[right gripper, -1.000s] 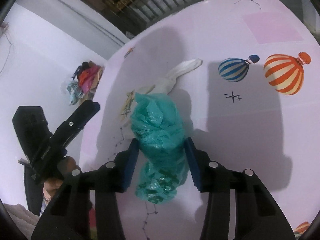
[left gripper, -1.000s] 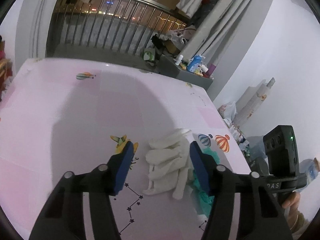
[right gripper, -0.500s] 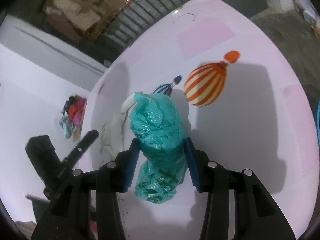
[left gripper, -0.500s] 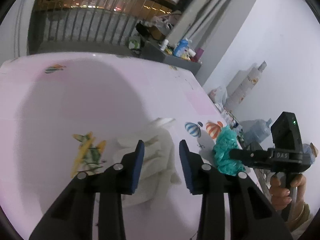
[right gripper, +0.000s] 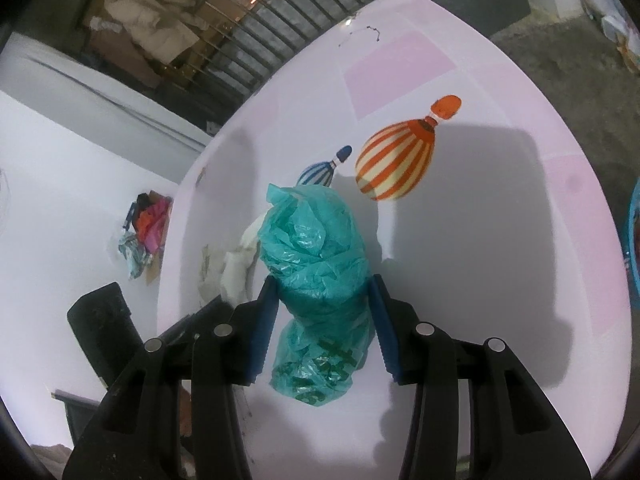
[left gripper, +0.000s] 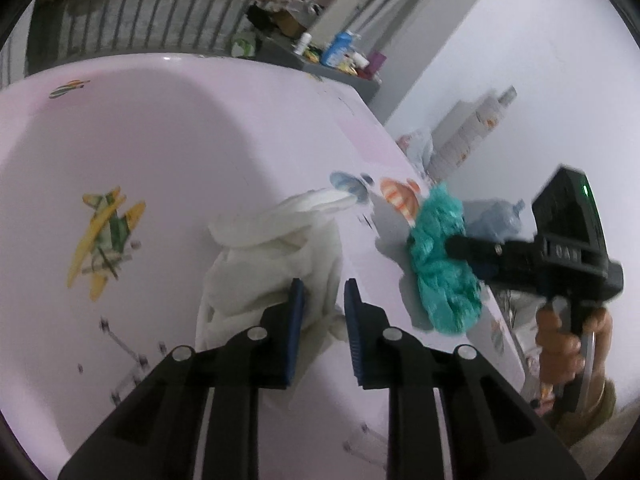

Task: Collect trash
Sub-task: 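Grasp the white gloves with the left tool while the right tool grasps the teal bag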

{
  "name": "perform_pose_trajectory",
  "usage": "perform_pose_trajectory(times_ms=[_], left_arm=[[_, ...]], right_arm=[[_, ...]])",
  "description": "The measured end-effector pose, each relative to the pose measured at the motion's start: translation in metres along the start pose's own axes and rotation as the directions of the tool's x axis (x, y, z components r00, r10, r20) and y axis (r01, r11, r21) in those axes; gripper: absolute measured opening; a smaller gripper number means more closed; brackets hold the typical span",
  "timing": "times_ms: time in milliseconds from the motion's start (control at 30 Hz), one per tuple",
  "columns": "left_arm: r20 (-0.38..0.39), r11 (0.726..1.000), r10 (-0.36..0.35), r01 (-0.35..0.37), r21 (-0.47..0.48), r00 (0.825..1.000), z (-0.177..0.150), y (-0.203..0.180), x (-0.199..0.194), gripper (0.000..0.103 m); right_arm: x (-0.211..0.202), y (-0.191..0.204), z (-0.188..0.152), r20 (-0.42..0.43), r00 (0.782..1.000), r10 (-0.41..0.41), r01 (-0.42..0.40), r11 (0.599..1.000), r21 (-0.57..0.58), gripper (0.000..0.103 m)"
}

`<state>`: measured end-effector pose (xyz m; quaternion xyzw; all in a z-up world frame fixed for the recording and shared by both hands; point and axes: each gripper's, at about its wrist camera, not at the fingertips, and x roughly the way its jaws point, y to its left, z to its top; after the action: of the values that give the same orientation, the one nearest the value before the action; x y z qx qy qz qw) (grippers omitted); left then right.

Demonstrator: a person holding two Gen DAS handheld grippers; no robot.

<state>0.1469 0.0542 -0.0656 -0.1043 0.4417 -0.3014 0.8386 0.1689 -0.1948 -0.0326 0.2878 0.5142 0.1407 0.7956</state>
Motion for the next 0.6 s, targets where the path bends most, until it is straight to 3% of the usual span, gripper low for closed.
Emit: perform_pose_trajectory(times_ms=[333, 467, 600], left_arm=[[-0.123, 0.998, -0.015, 0.021, 0.052, 0.992, -0.049, -0.035, -0.028, 0.020], [-0.071, 0.991, 0.051, -0.042, 0.123, 0.996, -0.054, -0.051, -0.043, 0.020], [-0.031, 0.979, 0.112, -0.105, 0.177, 0.993, -0.047, -0.060, -0.041, 0.031]], right_arm=[[-0.019, 0.003, -0.025, -0.040, 0.996, -0.076, 0.073, 0.995, -0.074, 0.044], [-0.025, 0.008, -0.030, -0.016, 0.990, -0.137, 0.135, 0.986, -0.101, 0.047], [-0.021, 0.009, -0.021, 0.004, 0.986, -0.169, 0.169, 0.981, -0.095, 0.056]])
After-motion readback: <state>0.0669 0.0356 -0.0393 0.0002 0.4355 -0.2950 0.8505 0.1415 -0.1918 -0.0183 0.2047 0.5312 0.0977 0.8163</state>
